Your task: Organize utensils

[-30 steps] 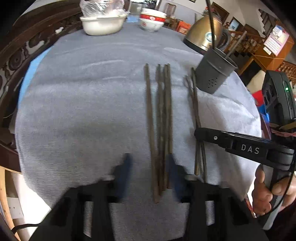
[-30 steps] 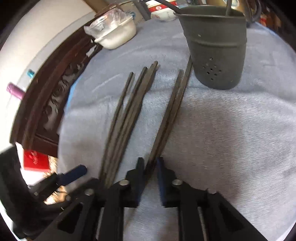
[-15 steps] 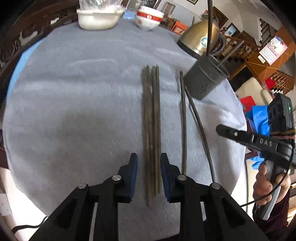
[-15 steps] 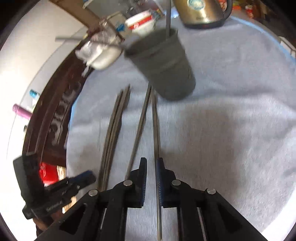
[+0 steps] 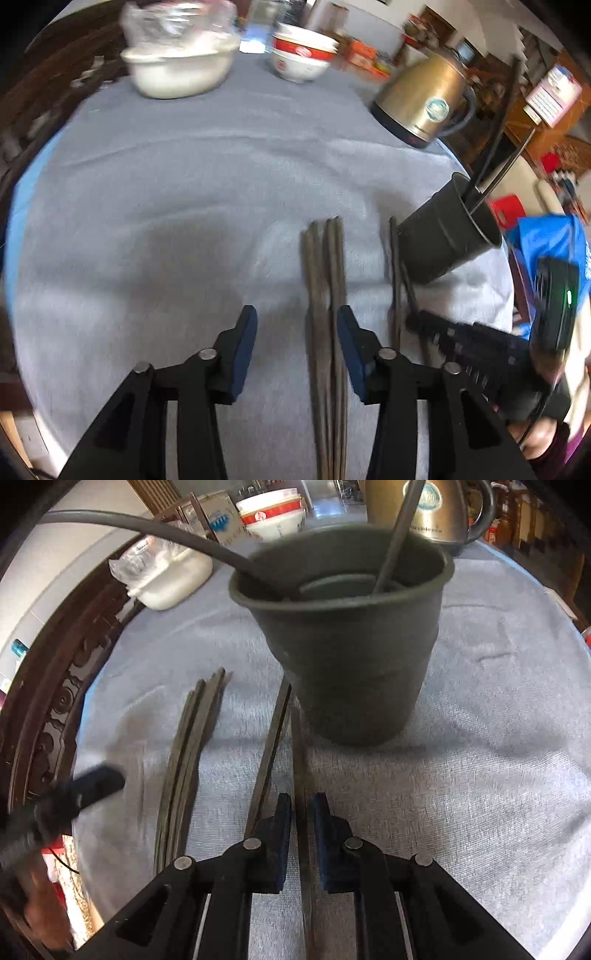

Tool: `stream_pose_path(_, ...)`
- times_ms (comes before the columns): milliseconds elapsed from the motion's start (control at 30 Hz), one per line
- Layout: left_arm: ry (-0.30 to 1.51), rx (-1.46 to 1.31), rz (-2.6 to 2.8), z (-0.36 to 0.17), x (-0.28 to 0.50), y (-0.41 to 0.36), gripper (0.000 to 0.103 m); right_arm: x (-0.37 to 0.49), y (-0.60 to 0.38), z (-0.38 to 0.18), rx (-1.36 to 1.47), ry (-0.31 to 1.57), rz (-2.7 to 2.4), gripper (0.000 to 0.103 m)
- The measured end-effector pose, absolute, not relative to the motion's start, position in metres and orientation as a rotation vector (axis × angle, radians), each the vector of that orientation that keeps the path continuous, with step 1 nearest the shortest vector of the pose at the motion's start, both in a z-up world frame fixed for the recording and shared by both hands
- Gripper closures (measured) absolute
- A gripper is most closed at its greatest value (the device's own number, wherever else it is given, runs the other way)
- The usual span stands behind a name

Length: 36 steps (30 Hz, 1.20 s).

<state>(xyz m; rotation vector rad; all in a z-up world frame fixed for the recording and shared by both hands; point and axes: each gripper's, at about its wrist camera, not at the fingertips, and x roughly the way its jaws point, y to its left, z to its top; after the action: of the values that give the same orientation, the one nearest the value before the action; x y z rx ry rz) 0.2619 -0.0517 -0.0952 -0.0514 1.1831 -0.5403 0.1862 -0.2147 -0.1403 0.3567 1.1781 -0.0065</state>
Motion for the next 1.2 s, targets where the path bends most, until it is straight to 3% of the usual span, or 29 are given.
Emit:
stream_pose_path(167,1.291,-0.092,-0.580,-0.120,0.302,-0.065,0.057,0.175,-0.222,-0.141,0.376,1.166,0.004,0.095)
stream_pose_path(233,1.317,-0.127,-0.585,-0.129,0.309,-0.067,0.075,0.169,-0.225,-0.138,0.392,1.150,0.024,0.095)
stream_pose_path(300,1.320,-0.155,-0.606,-0.131,0.313,-0.068,0.083,0.163,-0.227,-0.131,0.398,1.124,0.038,0.095)
stream_pose_path(333,1.335,-0.178,-0.620,-0.133,0.314,-0.069,0.093,0.159,-0.229,-0.127,0.401,1.106,0.045,0.095)
stream_pose_path(467,1.310,-0.191,-0.592,-0.130,0.312,-0.065,0.098,0.142,-0.233,-0.111,0.404,1.051,0.071,0.095)
stream_pose_path(767,1.249,-0.217,-0.561,-0.109,0.311,-0.029,0.098,0.154,-0.240,-0.111,0.438,1.086,0.045,0.091)
stream_pose_path(1067,1.306,-0.150,-0.494,-0.125,0.321,-0.025,0.097,0.175,-0.229,-0.138,0.314,1.207,0.005,0.081)
stream_pose_path(1100,1.312,-0.150,-0.495,-0.126,0.322,-0.025,0.094,0.176,-0.228,-0.138,0.301,1.198,0.005,0.081)
stream_pose_path(1200,1.322,-0.160,-0.507,-0.128,0.324,-0.029,0.071,0.180,-0.223,-0.139,0.265,1.196,0.010,0.081)
